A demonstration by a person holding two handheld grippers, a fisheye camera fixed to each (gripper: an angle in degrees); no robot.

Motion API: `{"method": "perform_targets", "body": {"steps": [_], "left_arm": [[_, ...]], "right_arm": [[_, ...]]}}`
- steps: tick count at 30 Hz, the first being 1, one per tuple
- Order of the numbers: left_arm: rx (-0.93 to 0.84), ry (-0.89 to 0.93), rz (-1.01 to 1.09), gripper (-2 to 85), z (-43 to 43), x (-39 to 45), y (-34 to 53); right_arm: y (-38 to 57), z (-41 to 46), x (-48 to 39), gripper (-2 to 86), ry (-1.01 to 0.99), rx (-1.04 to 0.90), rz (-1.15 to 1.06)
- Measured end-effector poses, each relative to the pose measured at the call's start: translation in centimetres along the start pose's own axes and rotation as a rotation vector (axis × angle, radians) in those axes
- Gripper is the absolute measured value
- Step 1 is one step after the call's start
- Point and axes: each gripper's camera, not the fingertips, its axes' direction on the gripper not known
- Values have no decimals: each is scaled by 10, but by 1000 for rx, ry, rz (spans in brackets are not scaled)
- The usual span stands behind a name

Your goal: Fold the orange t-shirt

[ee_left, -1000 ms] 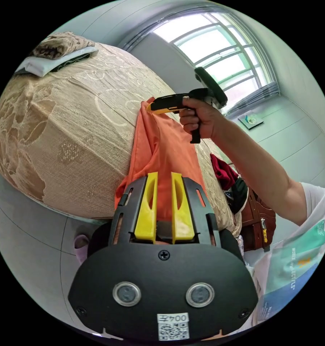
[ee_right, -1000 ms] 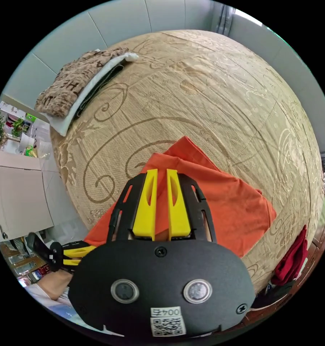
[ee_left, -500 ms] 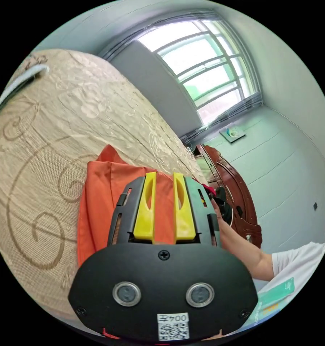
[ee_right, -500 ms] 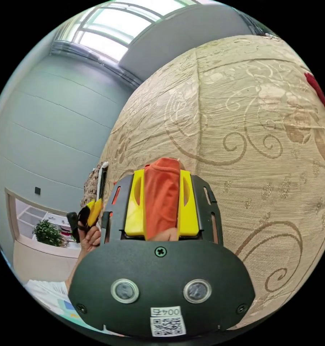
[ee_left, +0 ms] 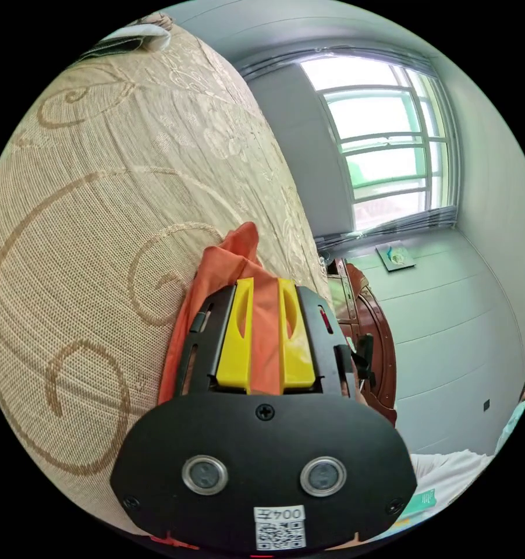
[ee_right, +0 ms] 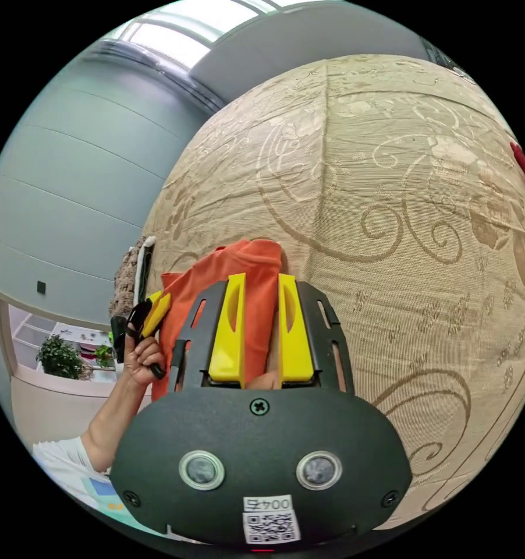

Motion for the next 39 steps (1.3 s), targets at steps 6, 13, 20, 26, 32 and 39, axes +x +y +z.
{"method": "perform_targets", "body": {"steps": [6, 13, 20, 26, 32, 39], "left_arm": [[44, 26, 155, 66, -106, 39, 34], [-13, 146, 83, 35, -169, 8, 135], [-1, 78, -104, 26, -165, -55, 146], [108, 82, -102, 51, -226, -46, 149], [168, 99, -288, 56, -253, -79, 170], [174, 134, -323, 64, -262, -87, 181]], "right_arm": [[163, -18, -133, 91, -23, -21, -335], [245, 23, -217, 50, -178, -117, -325], [282, 6, -204, 54, -22, -174, -168], [328, 8, -372, 100, 103, -122, -564], [406, 92, -545, 104, 386, -138, -1166], [482, 160, -604, 105, 767, -126, -1673]]}}
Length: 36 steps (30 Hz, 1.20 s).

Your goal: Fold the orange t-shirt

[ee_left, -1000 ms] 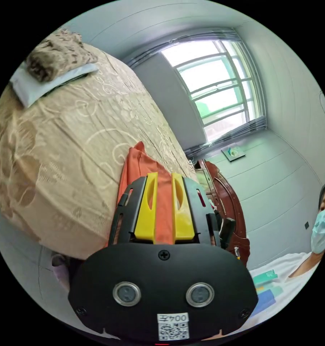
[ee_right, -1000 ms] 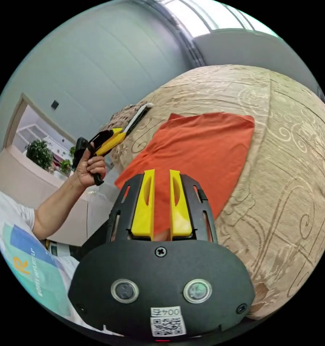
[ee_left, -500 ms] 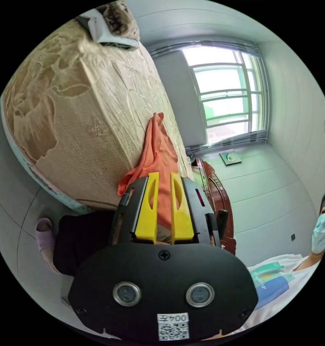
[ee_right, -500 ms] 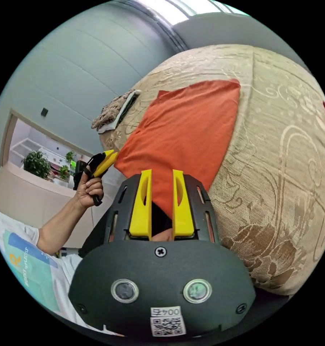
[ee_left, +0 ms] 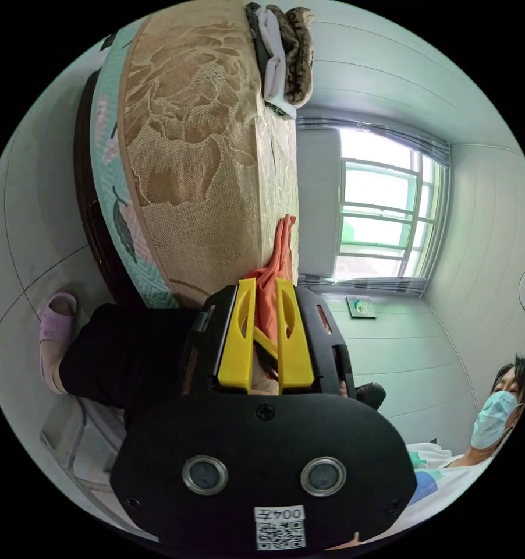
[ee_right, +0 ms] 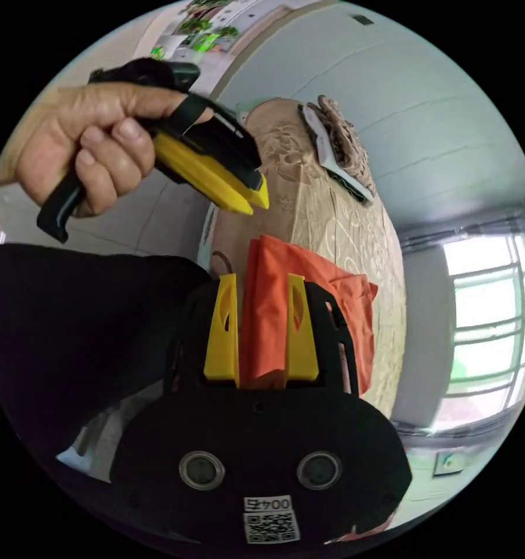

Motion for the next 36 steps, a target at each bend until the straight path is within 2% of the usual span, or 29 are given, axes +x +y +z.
{"method": "perform_targets", "body": {"steps": [3, 5, 9, 13, 21, 25, 29, 32, 36], "left_arm": [[-29, -5, 10, 70, 1, 0, 1], [-56, 2, 23, 80, 5, 1, 3], [-101, 1, 65, 115, 13, 5, 6], [-164, 46, 168, 183, 35, 23, 14], [-148, 70, 236, 233, 75, 56, 22], [-200, 33, 255, 202, 103, 73, 24], [-209, -15, 187, 78, 114, 75, 20], [-240, -56, 201, 52, 119, 91, 23], [-299, -64, 193, 46, 128, 124, 24]], "right_arm": [[-3, -2, -8, 31, 156, -3, -39], [-1, -10, 6, 10, 97, 16, 44], [14, -23, 68, -5, -189, 53, 342], [44, -13, 110, 0, -397, 93, 540], [84, 15, 118, 9, -437, 119, 583], [104, 35, 115, 25, -410, 114, 562], [138, 44, 121, 68, -393, 125, 566], [207, 57, 146, 108, -474, 158, 732], [356, 111, 185, 143, -735, 199, 1139]]}}
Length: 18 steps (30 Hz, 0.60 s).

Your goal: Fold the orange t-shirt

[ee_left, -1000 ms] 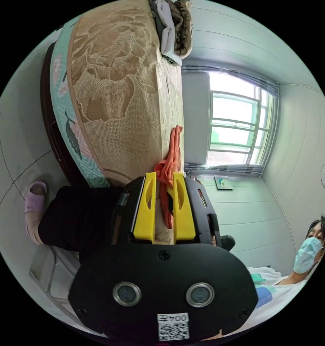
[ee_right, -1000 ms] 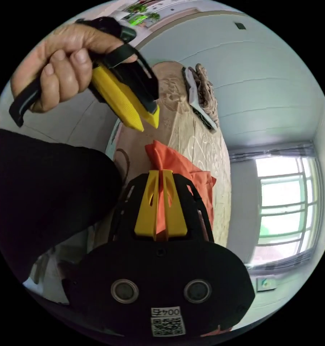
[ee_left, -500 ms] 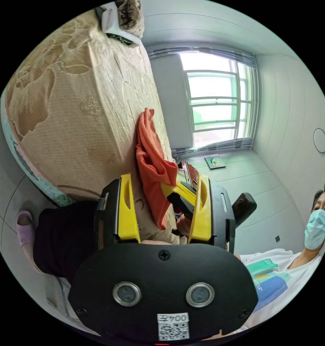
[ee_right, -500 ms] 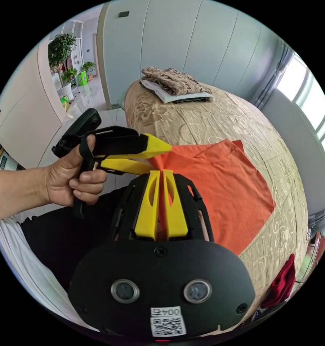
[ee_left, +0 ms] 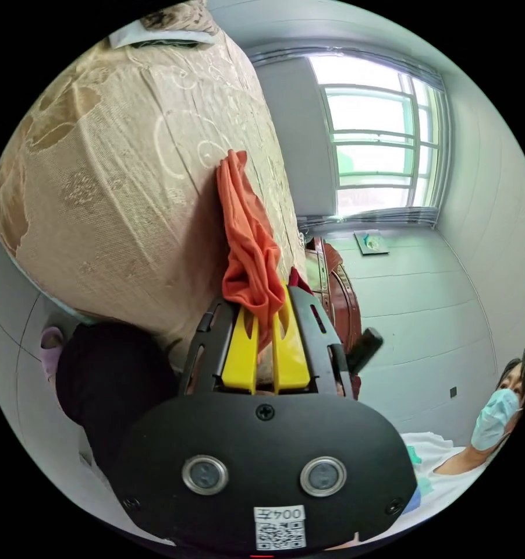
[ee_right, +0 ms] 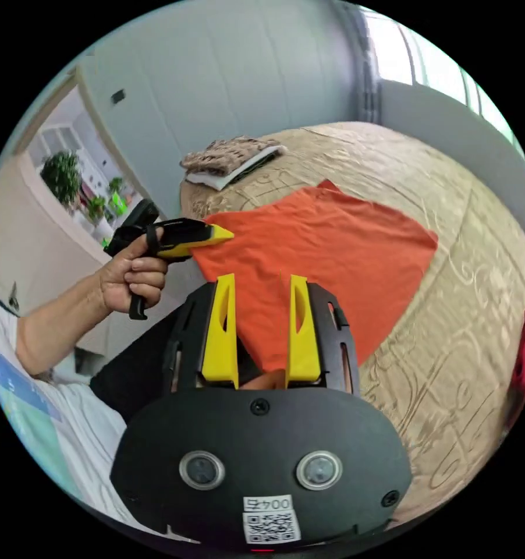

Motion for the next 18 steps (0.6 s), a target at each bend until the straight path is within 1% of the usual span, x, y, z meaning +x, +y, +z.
{"method": "perform_targets", "body": {"steps": [1, 2, 4, 5, 7, 9, 12, 18], "left_arm": [[-17, 5, 1, 45, 2, 12, -4], [-39, 1, 4, 44, 5, 24, -10], [-62, -4, 14, 43, 8, 39, -17], [-81, -9, 23, 43, 10, 47, -22], [-93, -27, 19, 42, 10, 51, -26], [-96, -35, -5, 42, 8, 47, -29], [-65, -13, -66, 41, 1, 31, -29], [-40, 26, -104, 40, 0, 19, -24]], "right_arm": [[11, -10, 52, 152, -105, 29, 147], [17, -13, 77, 157, -164, 45, 217], [46, -20, 164, 166, -358, 132, 440], [52, -20, 181, 167, -374, 151, 479], [64, -18, 232, 164, -373, 205, 575], [58, -13, 259, 157, -367, 229, 597], [28, -6, 296, 139, -333, 279, 602], [-40, 27, 363, 139, -237, 323, 644]]}}
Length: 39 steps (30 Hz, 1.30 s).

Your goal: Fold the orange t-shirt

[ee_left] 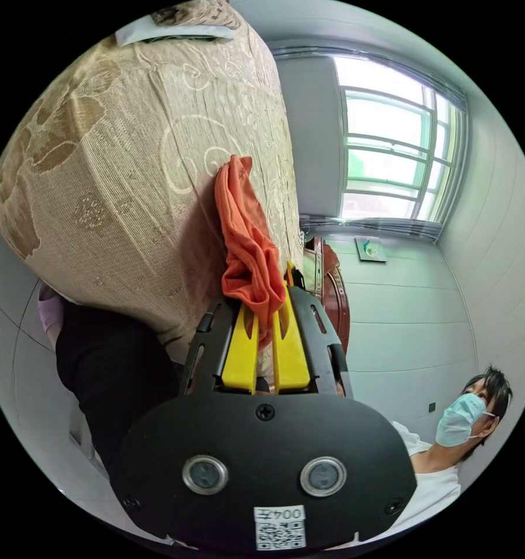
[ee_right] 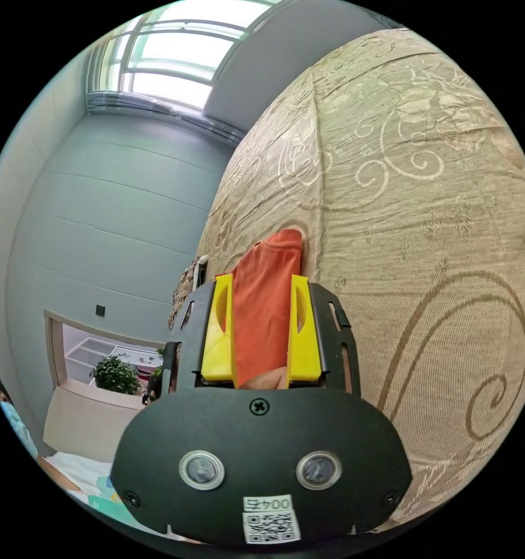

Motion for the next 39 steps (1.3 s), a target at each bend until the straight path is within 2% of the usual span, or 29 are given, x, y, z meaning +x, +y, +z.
{"method": "perform_targets", "body": {"steps": [4, 10, 14, 19, 24, 26, 32, 39], "left_arm": [[-2, 1, -7, 39, 2, 0, 0], [2, 31, -15, 37, 7, 0, 4], [5, 44, -18, 35, 8, 1, 9], [2, 56, -20, 35, 9, 5, 14], [-1, 63, -19, 37, 11, 9, 18], [1, 68, -14, 38, 12, 14, 20], [9, -21, 123, 43, 8, 59, 25], [67, -8, 250, 47, -28, 109, 28]], "right_arm": [[-31, 35, 0, 146, 136, 19, -36], [-28, 84, -32, 160, 377, 58, -171], [-22, 121, -61, 164, 472, 6, -267], [-40, 148, -81, 136, 573, -17, -244], [-72, 147, -70, 56, 486, -45, -136], [-79, 146, -79, 29, 446, -60, -171], [-85, 127, -170, -3, 441, -8, -391], [-90, 135, -328, -8, 479, 10, -718]]}}
